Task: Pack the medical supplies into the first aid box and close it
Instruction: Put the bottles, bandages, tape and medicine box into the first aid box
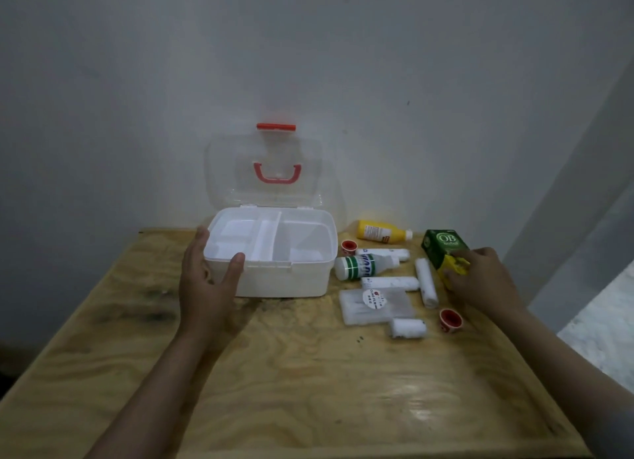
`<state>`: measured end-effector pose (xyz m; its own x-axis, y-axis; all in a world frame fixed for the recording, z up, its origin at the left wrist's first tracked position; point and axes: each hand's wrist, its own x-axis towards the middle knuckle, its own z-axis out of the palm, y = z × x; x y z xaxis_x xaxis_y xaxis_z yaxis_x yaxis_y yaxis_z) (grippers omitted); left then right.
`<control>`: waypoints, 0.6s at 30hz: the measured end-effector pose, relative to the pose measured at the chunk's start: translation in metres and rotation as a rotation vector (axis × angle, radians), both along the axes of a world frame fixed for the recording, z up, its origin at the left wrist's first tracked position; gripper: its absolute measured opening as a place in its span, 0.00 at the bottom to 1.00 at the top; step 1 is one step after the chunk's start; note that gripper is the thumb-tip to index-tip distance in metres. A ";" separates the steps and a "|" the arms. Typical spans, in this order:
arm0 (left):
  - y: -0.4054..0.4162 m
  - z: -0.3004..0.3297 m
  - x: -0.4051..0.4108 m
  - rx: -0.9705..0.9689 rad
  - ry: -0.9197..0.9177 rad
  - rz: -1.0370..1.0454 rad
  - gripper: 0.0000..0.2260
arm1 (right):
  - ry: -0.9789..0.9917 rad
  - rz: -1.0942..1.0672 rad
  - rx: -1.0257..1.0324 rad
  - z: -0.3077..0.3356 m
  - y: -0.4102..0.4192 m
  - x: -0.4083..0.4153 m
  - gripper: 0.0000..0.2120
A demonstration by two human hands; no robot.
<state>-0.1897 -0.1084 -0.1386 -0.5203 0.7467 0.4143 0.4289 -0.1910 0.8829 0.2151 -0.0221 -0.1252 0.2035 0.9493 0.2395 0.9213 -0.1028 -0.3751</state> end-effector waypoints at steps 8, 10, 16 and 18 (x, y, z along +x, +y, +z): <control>-0.002 0.002 0.001 -0.010 0.008 -0.005 0.30 | 0.287 0.083 0.397 0.032 -0.012 -0.014 0.18; -0.002 0.003 -0.001 -0.023 0.020 0.001 0.30 | 0.337 0.190 0.534 0.055 -0.013 -0.029 0.16; -0.004 0.008 -0.001 -0.041 0.031 0.018 0.31 | 0.530 0.607 0.399 0.112 -0.024 -0.090 0.10; -0.004 0.006 0.001 -0.053 0.025 0.003 0.32 | 0.439 0.655 0.318 0.120 -0.024 -0.109 0.10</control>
<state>-0.1888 -0.1122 -0.1322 -0.5129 0.7661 0.3875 0.4517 -0.1430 0.8806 0.1056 -0.0463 -0.0056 -0.2267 0.8090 0.5423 0.5220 0.5710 -0.6336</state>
